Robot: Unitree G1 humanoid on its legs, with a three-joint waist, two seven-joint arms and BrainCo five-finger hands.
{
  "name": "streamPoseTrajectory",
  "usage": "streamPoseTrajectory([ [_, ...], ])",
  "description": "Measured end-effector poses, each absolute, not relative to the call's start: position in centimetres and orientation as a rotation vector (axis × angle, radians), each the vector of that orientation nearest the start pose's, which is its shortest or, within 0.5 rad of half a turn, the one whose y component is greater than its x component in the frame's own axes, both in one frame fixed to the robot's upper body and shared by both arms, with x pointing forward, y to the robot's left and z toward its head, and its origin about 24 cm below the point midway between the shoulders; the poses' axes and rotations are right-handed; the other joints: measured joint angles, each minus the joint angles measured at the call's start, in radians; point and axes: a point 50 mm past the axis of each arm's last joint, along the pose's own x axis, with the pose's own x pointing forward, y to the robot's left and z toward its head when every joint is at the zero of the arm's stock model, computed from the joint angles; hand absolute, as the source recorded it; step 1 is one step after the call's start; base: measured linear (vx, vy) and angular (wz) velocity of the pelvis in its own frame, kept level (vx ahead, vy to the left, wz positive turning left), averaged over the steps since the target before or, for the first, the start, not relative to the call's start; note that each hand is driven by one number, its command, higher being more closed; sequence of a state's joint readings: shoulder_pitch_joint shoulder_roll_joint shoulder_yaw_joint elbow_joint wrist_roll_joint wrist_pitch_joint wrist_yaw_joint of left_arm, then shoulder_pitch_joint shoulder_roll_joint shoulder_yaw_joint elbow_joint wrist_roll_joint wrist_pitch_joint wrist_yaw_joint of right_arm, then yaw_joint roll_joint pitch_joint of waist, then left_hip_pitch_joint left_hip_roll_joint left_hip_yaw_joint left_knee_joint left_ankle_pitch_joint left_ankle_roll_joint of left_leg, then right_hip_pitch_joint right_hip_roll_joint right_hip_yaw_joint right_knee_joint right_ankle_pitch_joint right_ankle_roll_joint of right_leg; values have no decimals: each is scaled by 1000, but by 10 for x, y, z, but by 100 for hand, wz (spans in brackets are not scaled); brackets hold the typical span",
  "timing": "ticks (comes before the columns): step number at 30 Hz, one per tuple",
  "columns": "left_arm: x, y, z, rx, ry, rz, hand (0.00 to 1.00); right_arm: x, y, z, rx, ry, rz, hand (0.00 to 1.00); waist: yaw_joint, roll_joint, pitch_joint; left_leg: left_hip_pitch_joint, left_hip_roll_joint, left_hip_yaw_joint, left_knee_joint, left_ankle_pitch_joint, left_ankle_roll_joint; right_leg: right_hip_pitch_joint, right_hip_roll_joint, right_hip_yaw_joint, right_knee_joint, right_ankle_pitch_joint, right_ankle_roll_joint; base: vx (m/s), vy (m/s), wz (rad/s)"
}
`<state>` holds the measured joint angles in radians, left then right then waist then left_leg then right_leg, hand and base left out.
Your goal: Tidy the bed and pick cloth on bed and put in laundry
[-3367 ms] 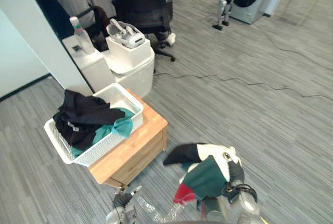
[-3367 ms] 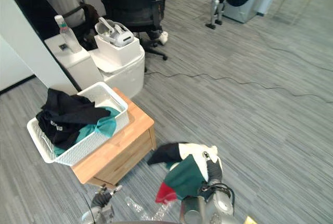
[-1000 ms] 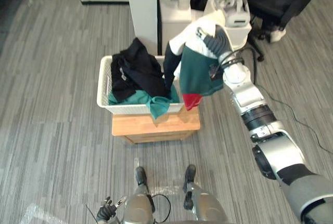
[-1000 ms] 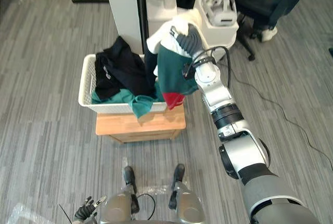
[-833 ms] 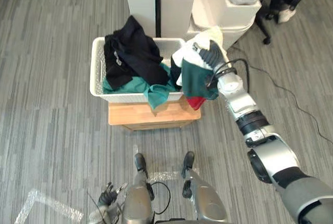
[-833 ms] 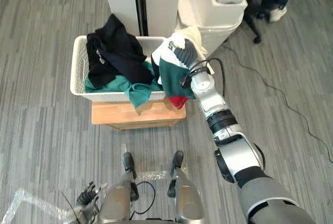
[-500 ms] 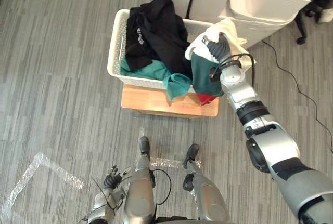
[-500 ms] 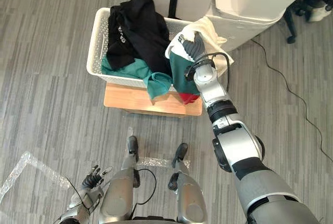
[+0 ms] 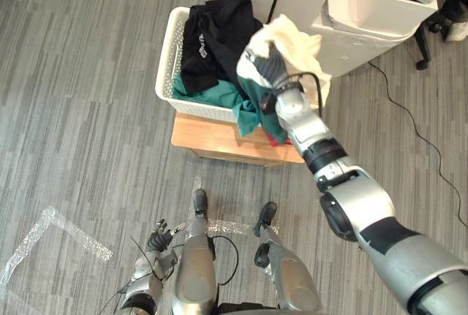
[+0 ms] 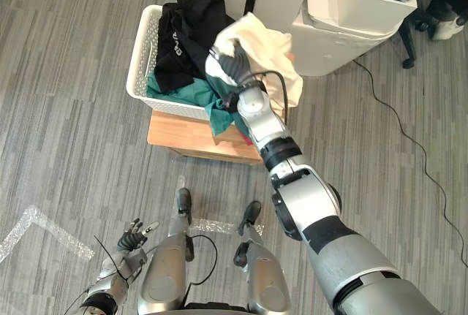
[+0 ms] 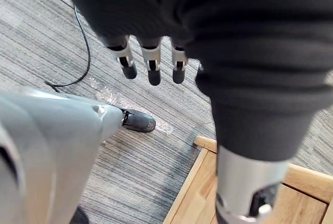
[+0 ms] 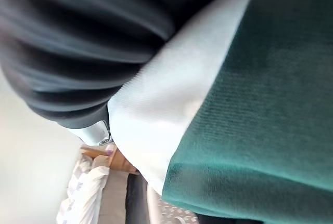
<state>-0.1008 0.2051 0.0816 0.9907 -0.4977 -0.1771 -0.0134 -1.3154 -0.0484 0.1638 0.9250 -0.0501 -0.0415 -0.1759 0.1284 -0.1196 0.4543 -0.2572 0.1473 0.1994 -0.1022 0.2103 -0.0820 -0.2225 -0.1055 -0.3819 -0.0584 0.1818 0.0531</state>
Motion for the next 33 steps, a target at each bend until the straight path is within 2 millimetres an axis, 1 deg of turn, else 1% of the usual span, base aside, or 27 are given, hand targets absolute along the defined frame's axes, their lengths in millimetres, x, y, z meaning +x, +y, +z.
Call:
streamPoseTrajectory([
  [1, 189, 240, -111, -279, 640, 378, 0, 405, -34, 277, -317, -454, 156, 100, 0, 0, 0, -4, 0, -6, 0, 2, 0, 0, 0, -6, 0, 0, 0, -19, 1, 27],
  [3, 189, 241, -110, -276, 639, 381, 0, 404, -34, 293, -315, -497, 131, 100, 5, -5, 2, -13, -1, -17, 0, 5, 0, 0, 0, -20, -3, 0, 0, -18, 7, 18],
  [6, 190, 241, -110, -276, 635, 383, 0, 403, -39, 308, -324, -534, 101, 100, 23, -6, 2, -22, -4, -30, 0, 8, 2, 0, -1, -30, -3, 0, 0, -12, 13, 14],
  [9, 190, 243, -109, -271, 634, 395, 0, 402, -41, 318, -339, -563, 91, 100, 23, -12, 5, -32, -7, -43, 0, 10, 4, 0, -2, -42, -9, 0, 0, -15, 13, 14],
  [12, 197, 246, -105, -264, 615, 393, 0, 402, -53, 331, -371, -599, 59, 100, 24, -16, 7, -65, -7, -62, 0, 18, 5, -17, -1, -65, -12, 0, 0, -31, 2, 19],
  [14, 202, 245, -102, -265, 604, 389, 0, 403, -64, 334, -383, -609, 31, 100, 24, -17, 8, -89, -9, -69, 0, 25, 8, -34, -2, -75, -12, 0, -1, -32, 6, 13],
  [15, 202, 246, -102, -264, 603, 389, 0, 404, -68, 335, -386, -606, 22, 0, 24, -17, 8, -97, -10, -72, 0, 27, 7, -40, -2, -77, -12, 0, -1, -18, 9, 6],
  [17, 201, 247, -102, -260, 606, 392, 0, 407, -77, 333, -391, -586, -2, 0, 24, -16, 8, -111, -10, -72, 2, 32, 12, -54, -3, -77, -11, 1, -1, 2, 1, -2],
  [19, 198, 249, -104, -254, 621, 400, 0, 411, -85, 325, -388, -554, -20, 0, 24, -15, 9, -119, -10, -70, 4, 32, 12, -65, -2, -74, -10, 1, -1, 14, 0, -6],
  [21, 195, 249, -107, -252, 637, 405, 0, 417, -95, 304, -376, -480, -37, 0, 25, -10, 12, -122, -10, -59, 2, 32, 12, -76, -3, -62, -8, 1, -1, 18, 5, -13],
  [22, 195, 249, -107, -252, 637, 405, 0, 418, -97, 299, -376, -465, -39, 0, 25, -9, 13, -125, -9, -55, 0, 31, 12, -82, -3, -58, -6, 1, -1, 8, 6, -14],
  [24, 200, 247, -105, -249, 628, 393, 0, 421, -103, 286, -381, -426, -47, 0, 19, 9, 32, -128, -7, -48, 0, 31, 12, -90, -3, -51, -2, 1, -1, 3, 8, -11],
  [26, 204, 246, -103, -250, 619, 384, 0, 422, -107, 278, -384, -405, -51, 0, 19, 17, 37, -126, -6, -42, 1, 32, 12, -93, -2, -45, -1, 1, -1, 5, 7, -13],
  [29, 210, 244, -100, -251, 607, 378, 0, 423, -110, 266, -387, -374, -53, 0, 21, 18, 38, -111, -5, -18, 5, 32, 13, -93, -2, -20, 1, 3, -5, 22, 12, -20],
  [31, 212, 244, -99, -247, 600, 374, 0, 422, -108, 263, -388, -377, -47, 0, 18, 18, 38, -96, -5, -2, 6, 32, 13, -89, -2, -4, 2, 4, -5, 26, 18, -21],
  [33, 212, 244, -99, -240, 601, 375, 0, 418, -102, 262, -391, -405, -28, 0, 6, 19, 39, -77, -5, 5, 5, 31, 12, -72, -2, 1, 2, 4, -5, 16, 12, -8],
])
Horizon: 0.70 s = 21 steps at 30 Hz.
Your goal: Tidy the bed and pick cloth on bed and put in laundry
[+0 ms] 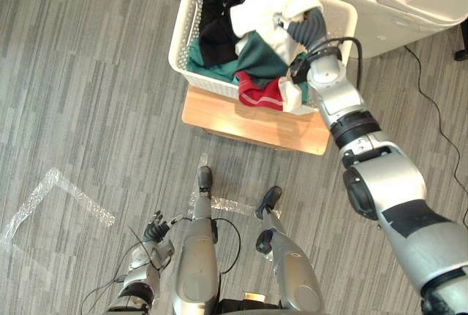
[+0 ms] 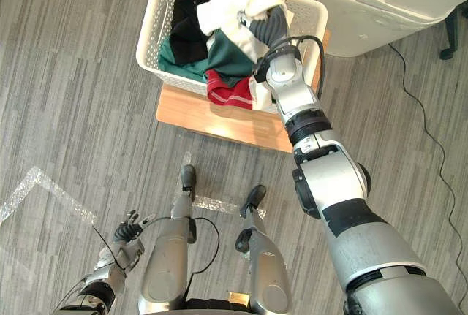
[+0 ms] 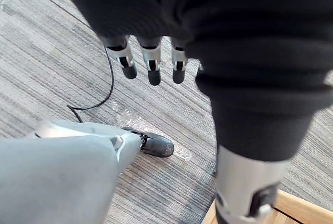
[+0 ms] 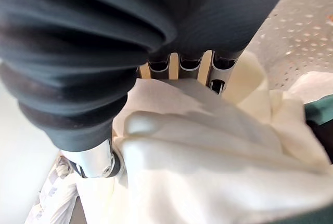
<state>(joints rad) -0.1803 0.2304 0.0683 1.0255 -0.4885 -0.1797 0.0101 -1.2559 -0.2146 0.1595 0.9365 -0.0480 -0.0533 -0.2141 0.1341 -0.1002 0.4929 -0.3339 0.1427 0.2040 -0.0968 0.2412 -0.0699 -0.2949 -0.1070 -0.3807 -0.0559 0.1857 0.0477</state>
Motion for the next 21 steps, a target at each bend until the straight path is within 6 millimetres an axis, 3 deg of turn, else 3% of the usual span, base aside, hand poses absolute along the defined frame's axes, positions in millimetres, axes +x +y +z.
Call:
streamPoseTrajectory([
  [6, 212, 243, -98, -197, 608, 362, 0, 390, -77, 278, -396, -619, 54, 0, -17, 0, 0, 81, 8, 55, -5, -16, -2, 49, 2, 47, 0, -6, 3, -12, -12, -21],
  [10, 204, 245, -103, -152, 644, 354, 0, 368, -69, 267, -321, -690, 103, 0, -43, -11, -9, 144, 8, 82, -6, -34, -6, 94, 2, 73, 1, -15, 4, -34, -34, -18],
  [15, 156, 246, -127, -128, 798, 381, 0, 343, -76, 214, -159, -620, 145, 0, -88, -68, -111, 220, 7, 131, -6, -70, -10, 142, 2, 114, 1, -32, 16, 36, -23, -21],
  [18, 132, 243, -138, -156, 869, 416, 0, 328, -89, 174, -88, -526, 138, 0, -102, -75, -197, 273, 8, 157, -6, -91, -15, 180, 3, 141, 0, -45, 25, 98, -8, -19],
  [21, 117, 244, -143, -155, 907, 435, 0, 315, -99, 139, -24, -432, 111, 0, -120, -70, -243, 310, 0, 164, -6, -106, -20, 214, 3, 146, 0, -56, 30, 90, 7, -11],
])
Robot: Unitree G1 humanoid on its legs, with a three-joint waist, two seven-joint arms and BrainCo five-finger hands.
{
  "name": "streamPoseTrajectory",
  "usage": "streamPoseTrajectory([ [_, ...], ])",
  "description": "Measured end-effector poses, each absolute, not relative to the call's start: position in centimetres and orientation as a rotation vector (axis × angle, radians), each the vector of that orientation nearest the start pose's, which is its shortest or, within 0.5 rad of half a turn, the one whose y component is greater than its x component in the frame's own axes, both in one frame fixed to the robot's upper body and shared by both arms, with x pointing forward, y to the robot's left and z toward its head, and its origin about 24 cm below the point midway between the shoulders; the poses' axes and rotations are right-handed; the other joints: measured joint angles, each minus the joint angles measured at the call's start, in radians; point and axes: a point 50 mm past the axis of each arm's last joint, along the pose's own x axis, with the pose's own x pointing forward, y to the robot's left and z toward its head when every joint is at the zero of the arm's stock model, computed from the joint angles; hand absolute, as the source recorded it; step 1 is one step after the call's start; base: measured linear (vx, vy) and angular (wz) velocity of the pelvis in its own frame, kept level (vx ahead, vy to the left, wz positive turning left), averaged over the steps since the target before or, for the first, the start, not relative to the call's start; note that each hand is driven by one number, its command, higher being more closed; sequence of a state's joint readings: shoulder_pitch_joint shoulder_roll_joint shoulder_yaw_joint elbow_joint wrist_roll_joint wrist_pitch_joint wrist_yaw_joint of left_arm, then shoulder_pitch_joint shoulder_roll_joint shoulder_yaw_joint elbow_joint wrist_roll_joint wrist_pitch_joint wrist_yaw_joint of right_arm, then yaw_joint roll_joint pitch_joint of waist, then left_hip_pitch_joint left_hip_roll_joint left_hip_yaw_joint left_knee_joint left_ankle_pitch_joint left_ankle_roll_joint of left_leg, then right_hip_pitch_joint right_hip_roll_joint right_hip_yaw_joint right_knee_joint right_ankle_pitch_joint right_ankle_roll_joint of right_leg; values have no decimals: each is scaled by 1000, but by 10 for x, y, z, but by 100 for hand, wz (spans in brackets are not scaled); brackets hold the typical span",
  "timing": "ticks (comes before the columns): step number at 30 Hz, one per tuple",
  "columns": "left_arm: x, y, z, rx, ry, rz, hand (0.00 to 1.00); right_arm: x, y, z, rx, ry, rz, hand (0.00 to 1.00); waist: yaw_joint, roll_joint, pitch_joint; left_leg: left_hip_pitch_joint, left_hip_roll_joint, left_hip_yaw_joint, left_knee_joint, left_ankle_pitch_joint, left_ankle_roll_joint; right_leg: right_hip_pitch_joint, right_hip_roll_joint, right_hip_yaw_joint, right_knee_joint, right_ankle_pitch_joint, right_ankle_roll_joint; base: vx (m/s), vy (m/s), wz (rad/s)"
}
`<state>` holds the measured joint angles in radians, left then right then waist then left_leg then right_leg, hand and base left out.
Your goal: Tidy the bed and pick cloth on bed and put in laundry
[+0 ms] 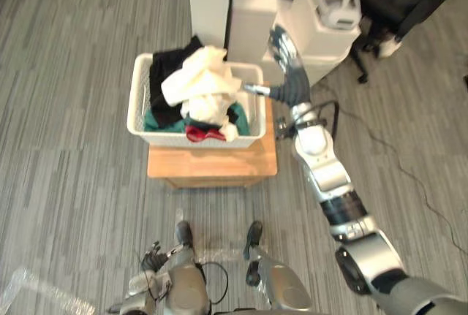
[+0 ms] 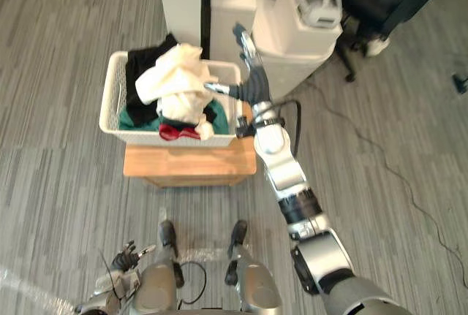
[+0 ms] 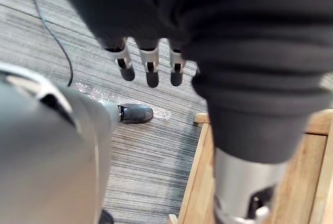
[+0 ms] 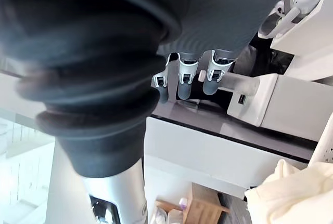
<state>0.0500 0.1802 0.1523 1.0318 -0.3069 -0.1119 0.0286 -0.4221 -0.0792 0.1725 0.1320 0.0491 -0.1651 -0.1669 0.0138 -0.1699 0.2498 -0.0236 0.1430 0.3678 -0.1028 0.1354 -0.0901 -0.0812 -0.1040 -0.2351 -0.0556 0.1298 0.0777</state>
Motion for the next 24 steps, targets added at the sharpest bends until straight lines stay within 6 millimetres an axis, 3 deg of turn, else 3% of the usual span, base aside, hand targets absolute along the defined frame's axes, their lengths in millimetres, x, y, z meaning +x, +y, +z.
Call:
streamPoseTrajectory([
  [3, 107, 239, -148, -170, 946, 442, 0, 295, -119, 65, -1, -166, 53, 0, -4, 9, -37, 56, -4, 35, 0, -26, -6, 36, -2, 26, 0, -13, 6, 67, 21, -27],
  [4, 106, 234, -149, -174, 952, 434, 0, 285, -127, 32, -5, -33, 30, 0, -4, 15, -42, 75, -7, 45, 0, -32, -4, 49, -3, 38, 0, -16, 6, 48, 16, -21],
  [6, 105, 230, -150, -176, 959, 426, 0, 269, -137, -10, -7, 149, -7, 0, -7, 24, -53, 91, -10, 50, 0, -40, -4, 61, -5, 44, -1, -21, 10, 41, 19, -11],
  [9, 98, 221, -154, -186, 982, 413, 0, 220, -148, -86, -23, 517, -43, 0, -32, 46, -73, 111, -15, 47, 0, -50, -4, 83, -10, 42, -2, -31, 18, 55, 16, 3],
  [11, 97, 216, -155, -180, 992, 398, 0, 180, -154, -124, -50, 745, -59, 0, -30, 64, -85, 128, -18, 47, 0, -58, -5, 102, -13, 40, -3, -37, 20, 68, 22, 3],
  [14, 94, 213, -157, -168, 1013, 385, 0, 134, -161, -152, -41, 965, -110, 0, -31, 82, -99, 148, -23, 46, 0, -67, -1, 122, -21, 36, -2, -45, 29, 55, 25, 3],
  [16, 91, 212, -159, -163, 1029, 387, 0, 123, -171, -156, -30, 1010, -163, 0, -42, 83, -101, 163, -25, 44, 0, -71, 2, 139, -25, 33, -2, -49, 34, 45, 22, 5],
  [24, 87, 210, -161, -108, 1067, 356, 0, 113, -168, -162, -18, 1086, -183, 0, -52, 84, -124, 190, -54, 22, 0, -80, 10, 181, -45, 11, -6, -50, 42, 27, 31, 10],
])
